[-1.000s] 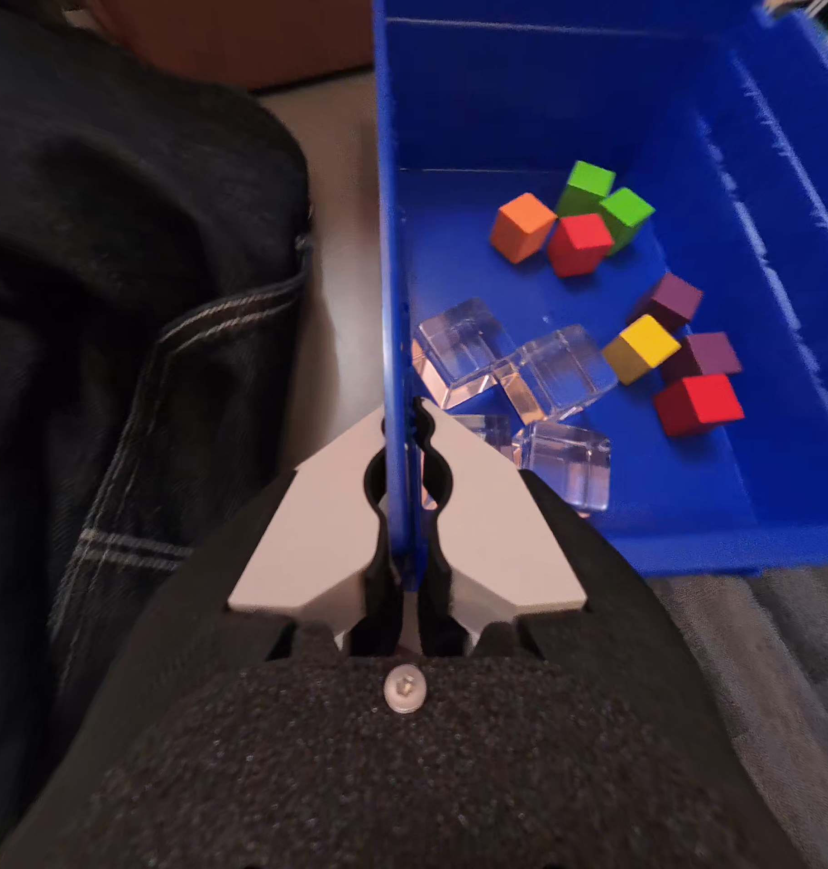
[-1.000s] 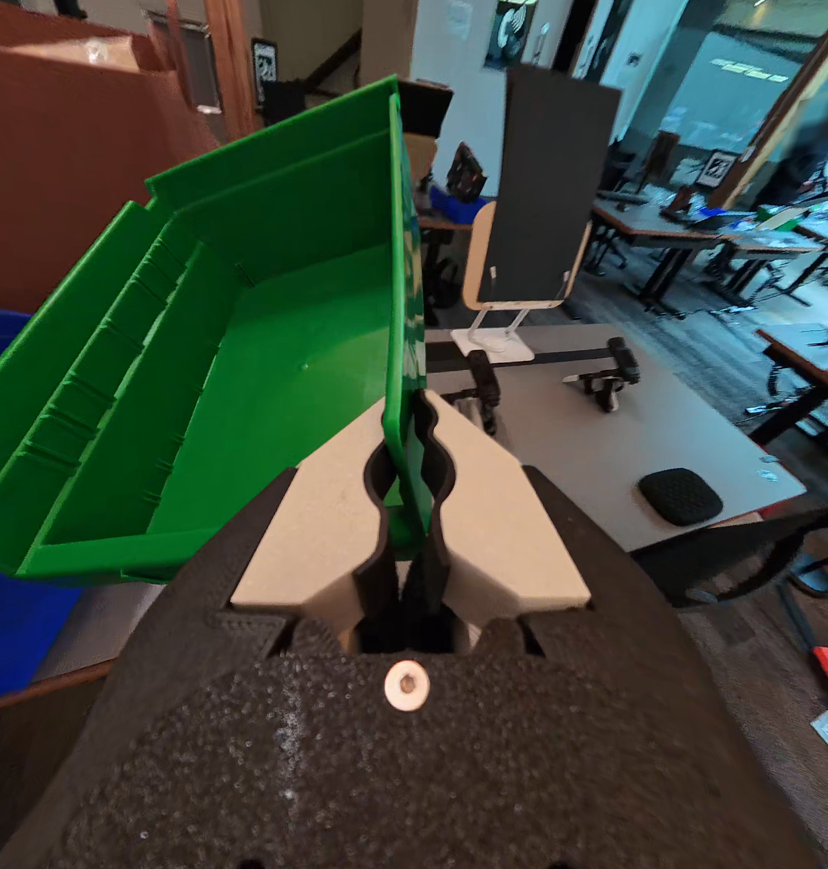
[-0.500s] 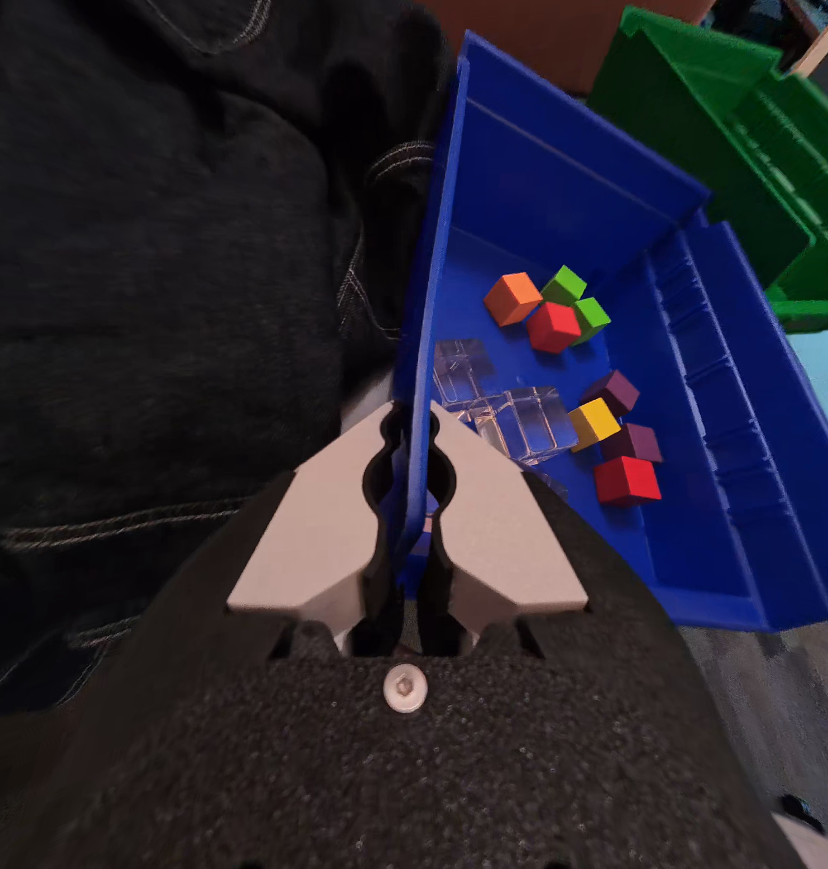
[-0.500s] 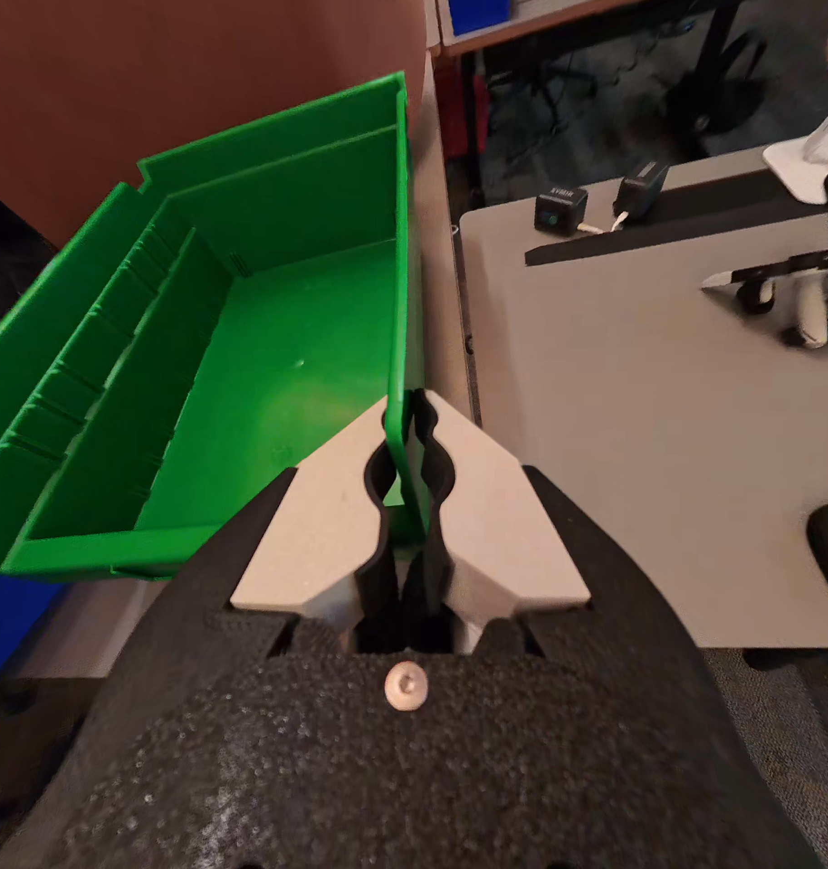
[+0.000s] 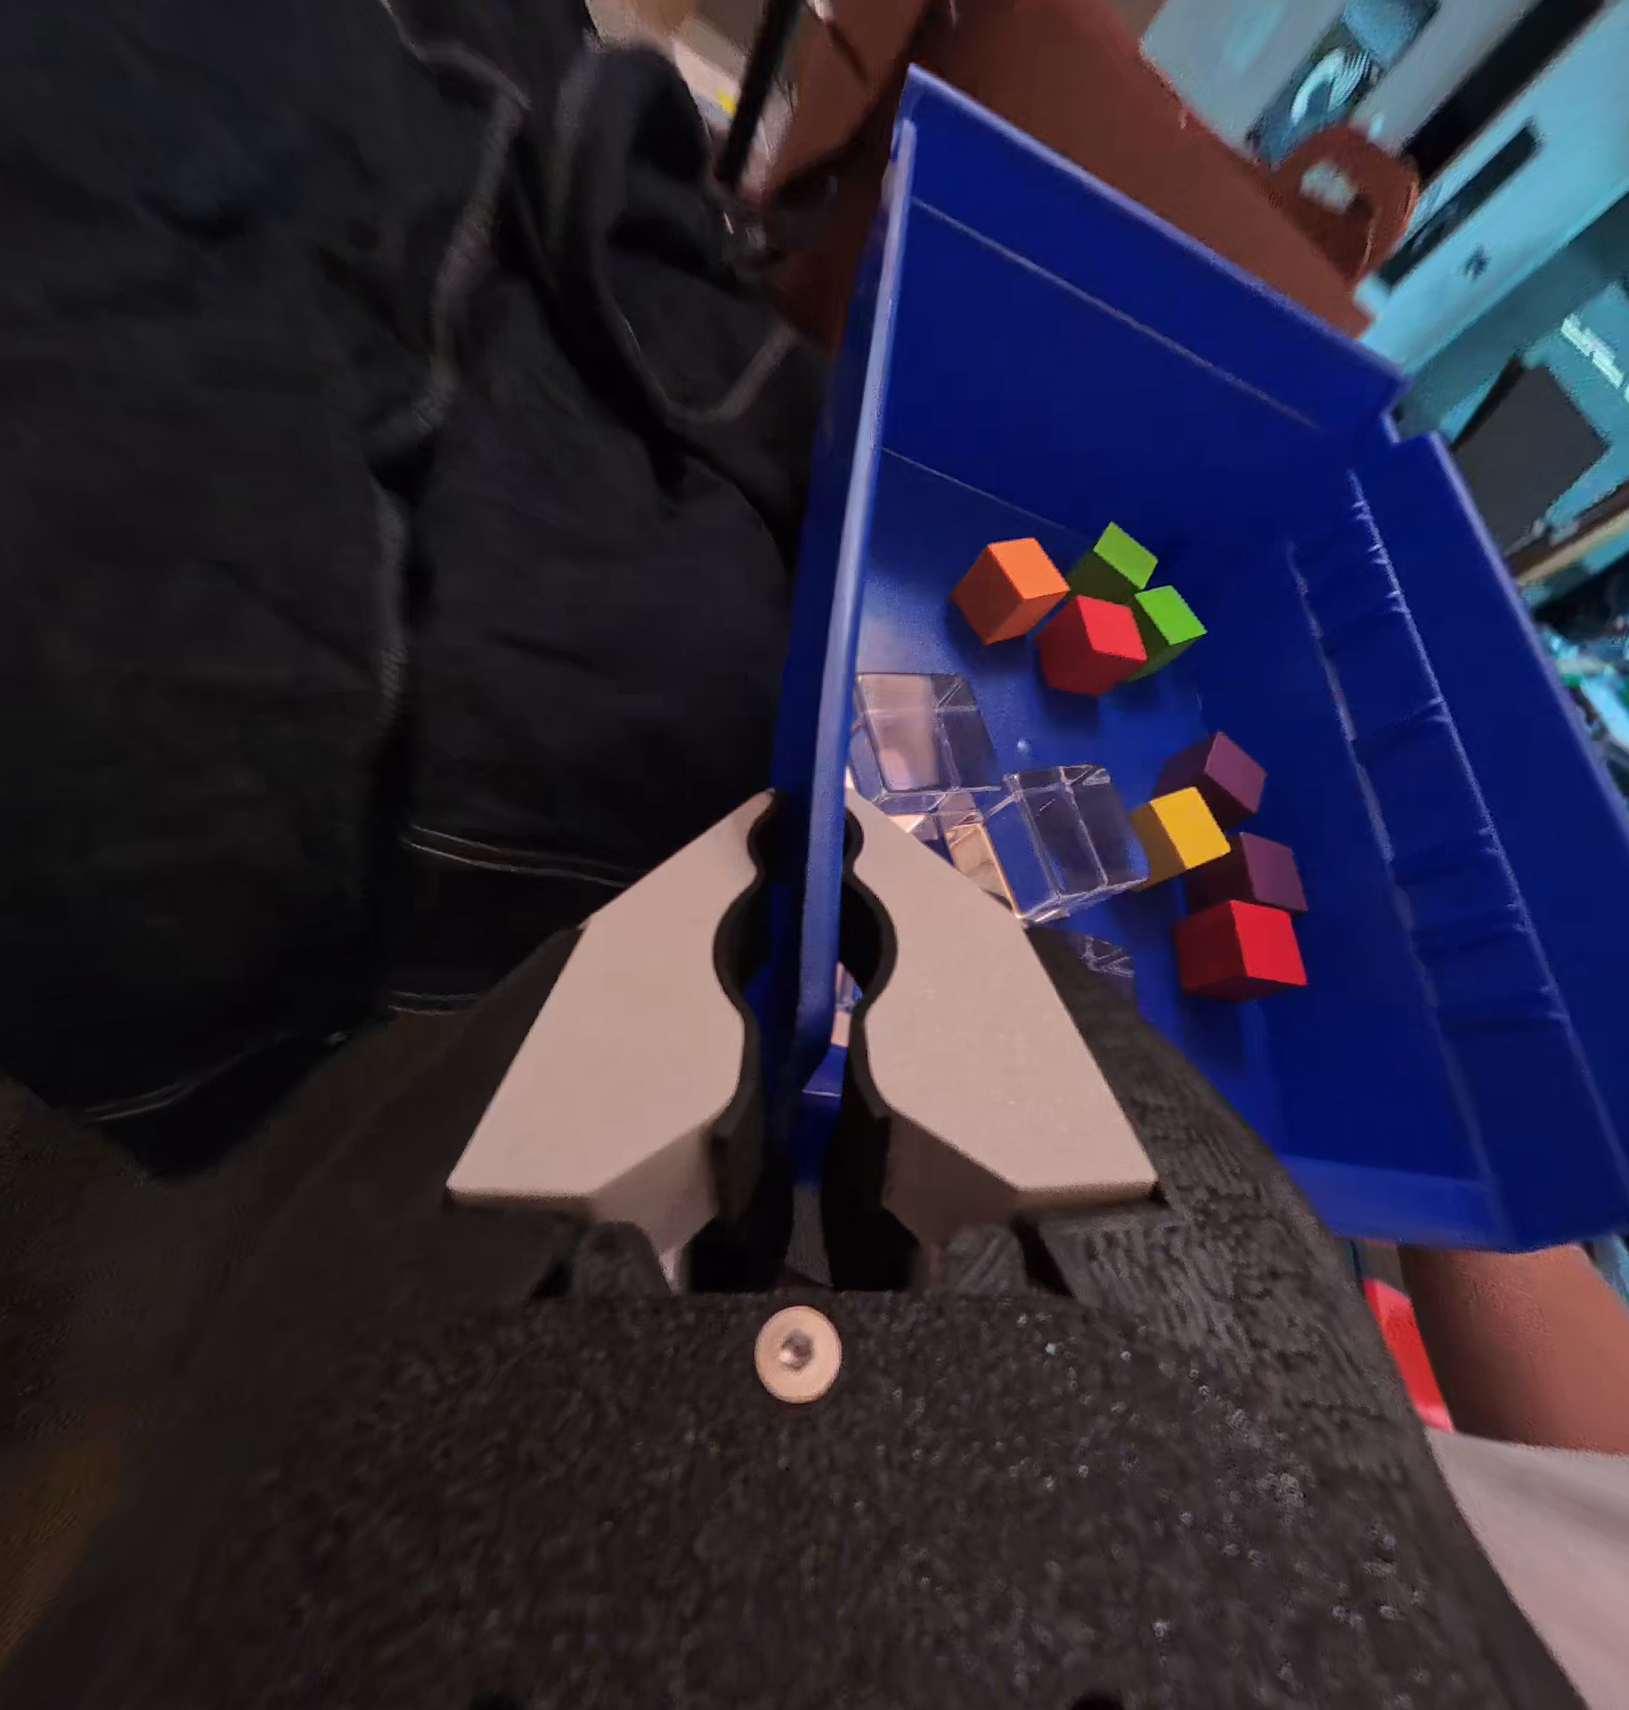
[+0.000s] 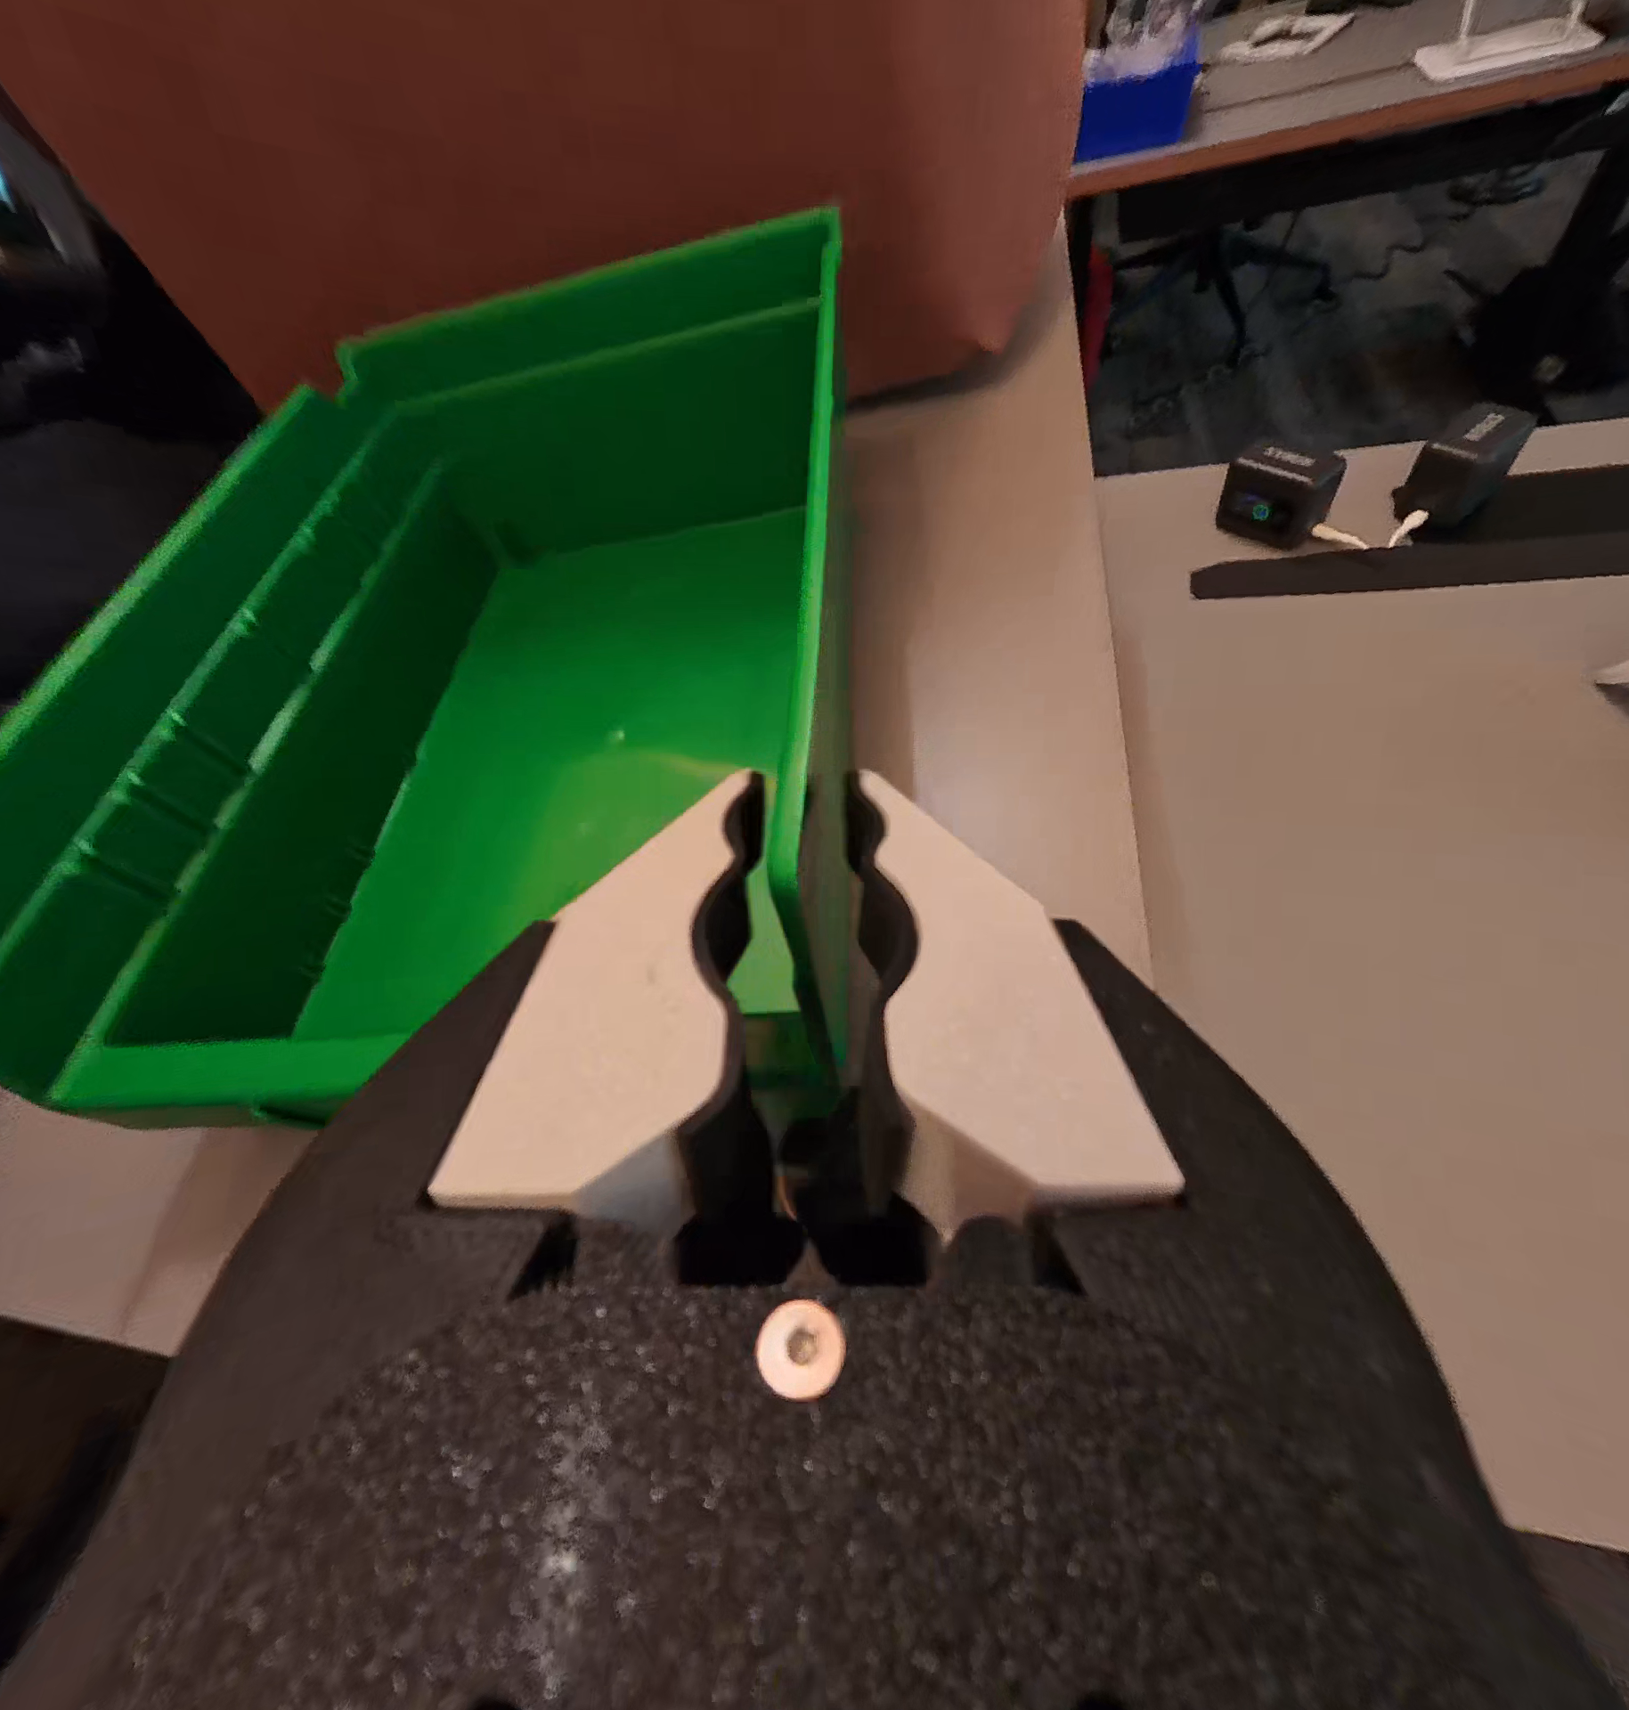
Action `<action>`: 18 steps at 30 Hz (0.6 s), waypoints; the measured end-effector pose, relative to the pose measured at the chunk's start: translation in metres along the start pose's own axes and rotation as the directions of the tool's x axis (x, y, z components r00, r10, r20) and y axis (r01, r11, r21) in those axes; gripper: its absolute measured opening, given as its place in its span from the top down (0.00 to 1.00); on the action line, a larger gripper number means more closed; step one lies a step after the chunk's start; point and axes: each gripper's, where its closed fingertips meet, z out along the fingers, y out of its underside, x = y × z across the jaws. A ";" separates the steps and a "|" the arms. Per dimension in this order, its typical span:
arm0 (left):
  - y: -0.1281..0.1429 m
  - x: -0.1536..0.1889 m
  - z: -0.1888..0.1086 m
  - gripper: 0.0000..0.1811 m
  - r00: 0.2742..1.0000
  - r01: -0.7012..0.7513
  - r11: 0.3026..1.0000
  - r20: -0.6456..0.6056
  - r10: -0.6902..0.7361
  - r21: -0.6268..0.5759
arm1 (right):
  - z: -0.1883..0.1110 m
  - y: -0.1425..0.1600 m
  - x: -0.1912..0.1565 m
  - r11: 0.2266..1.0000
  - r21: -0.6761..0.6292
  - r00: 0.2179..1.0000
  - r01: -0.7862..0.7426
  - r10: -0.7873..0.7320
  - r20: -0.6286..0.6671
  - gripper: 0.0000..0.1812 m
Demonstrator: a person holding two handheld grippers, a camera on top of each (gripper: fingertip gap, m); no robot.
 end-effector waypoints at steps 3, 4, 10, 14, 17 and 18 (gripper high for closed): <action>-0.040 -0.035 -0.025 0.97 0.999 0.018 0.997 0.042 -0.021 0.077 | -0.015 -0.017 -0.002 0.992 0.086 0.996 -0.091 0.093 -0.019 0.74; -0.053 -0.052 -0.032 0.97 0.998 0.016 0.995 0.064 -0.022 0.097 | -0.024 -0.024 -0.003 0.990 0.115 0.995 -0.085 0.091 -0.048 0.73; -0.117 -0.195 -0.060 0.96 0.967 -0.038 0.991 0.255 0.004 0.127 | -0.061 -0.048 -0.073 0.977 0.183 0.988 0.106 -0.082 -0.134 0.73; -0.147 -0.311 -0.056 0.95 0.937 -0.057 0.994 0.348 0.020 0.096 | -0.057 -0.039 -0.177 0.981 0.187 0.998 0.052 -0.060 0.036 0.73; -0.166 -0.396 -0.040 0.95 0.923 -0.057 0.997 0.385 0.030 0.059 | -0.043 -0.022 -0.257 0.985 0.163 0.990 0.051 -0.071 0.121 0.73; -0.172 -0.423 -0.033 0.95 0.921 -0.046 0.998 0.388 0.023 0.051 | -0.036 -0.015 -0.282 0.988 0.145 0.988 0.059 -0.079 0.134 0.73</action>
